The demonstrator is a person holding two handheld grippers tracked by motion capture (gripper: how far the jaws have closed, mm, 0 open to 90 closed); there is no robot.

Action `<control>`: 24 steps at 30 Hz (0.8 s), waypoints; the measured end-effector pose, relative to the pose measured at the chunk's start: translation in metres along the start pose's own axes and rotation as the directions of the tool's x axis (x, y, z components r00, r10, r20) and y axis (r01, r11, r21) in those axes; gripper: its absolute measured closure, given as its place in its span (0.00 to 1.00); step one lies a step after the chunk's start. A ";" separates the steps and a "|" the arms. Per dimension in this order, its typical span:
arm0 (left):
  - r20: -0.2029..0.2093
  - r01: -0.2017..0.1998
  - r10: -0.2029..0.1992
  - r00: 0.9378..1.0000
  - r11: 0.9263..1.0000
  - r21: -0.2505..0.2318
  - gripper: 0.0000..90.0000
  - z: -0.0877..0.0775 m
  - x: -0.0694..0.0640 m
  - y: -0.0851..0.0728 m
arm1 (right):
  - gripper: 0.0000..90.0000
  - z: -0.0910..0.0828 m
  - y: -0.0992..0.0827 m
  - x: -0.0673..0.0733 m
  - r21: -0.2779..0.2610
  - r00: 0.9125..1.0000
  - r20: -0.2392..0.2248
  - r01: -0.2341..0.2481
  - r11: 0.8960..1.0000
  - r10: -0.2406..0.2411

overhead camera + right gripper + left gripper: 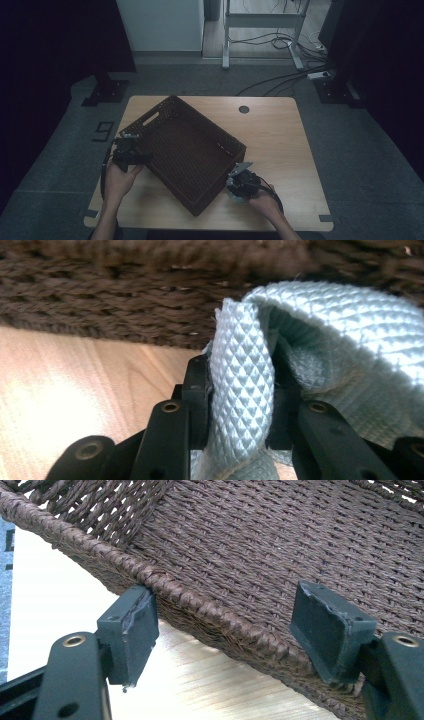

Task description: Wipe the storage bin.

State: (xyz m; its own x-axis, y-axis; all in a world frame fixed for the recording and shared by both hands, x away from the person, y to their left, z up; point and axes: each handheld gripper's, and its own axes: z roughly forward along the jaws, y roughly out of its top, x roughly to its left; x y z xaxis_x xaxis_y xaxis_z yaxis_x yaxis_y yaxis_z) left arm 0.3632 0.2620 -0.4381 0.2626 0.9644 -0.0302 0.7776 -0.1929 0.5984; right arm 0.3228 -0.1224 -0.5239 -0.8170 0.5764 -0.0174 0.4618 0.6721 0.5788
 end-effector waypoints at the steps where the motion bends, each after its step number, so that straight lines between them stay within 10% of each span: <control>1: 0.000 0.000 0.000 1.000 1.000 0.001 0.30 0.000 0.000 0.000 | 0.76 0.000 0.000 0.001 0.002 1.000 -0.004 0.002 1.000 -0.002; 24: -0.003 -0.001 0.001 1.000 1.000 0.001 0.30 0.000 0.000 0.000 | 0.76 0.000 0.005 0.035 0.004 0.995 -0.072 0.075 0.997 -0.074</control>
State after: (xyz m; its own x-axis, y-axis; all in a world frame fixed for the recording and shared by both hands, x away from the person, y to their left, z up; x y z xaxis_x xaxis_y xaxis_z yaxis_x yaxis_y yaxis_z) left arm 0.3632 0.2618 -0.4380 0.2618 0.9647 -0.0272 0.7781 -0.1943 0.5974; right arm 0.2969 -0.0991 -0.5213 -0.8717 0.4900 -0.0015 0.4009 0.7150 0.5728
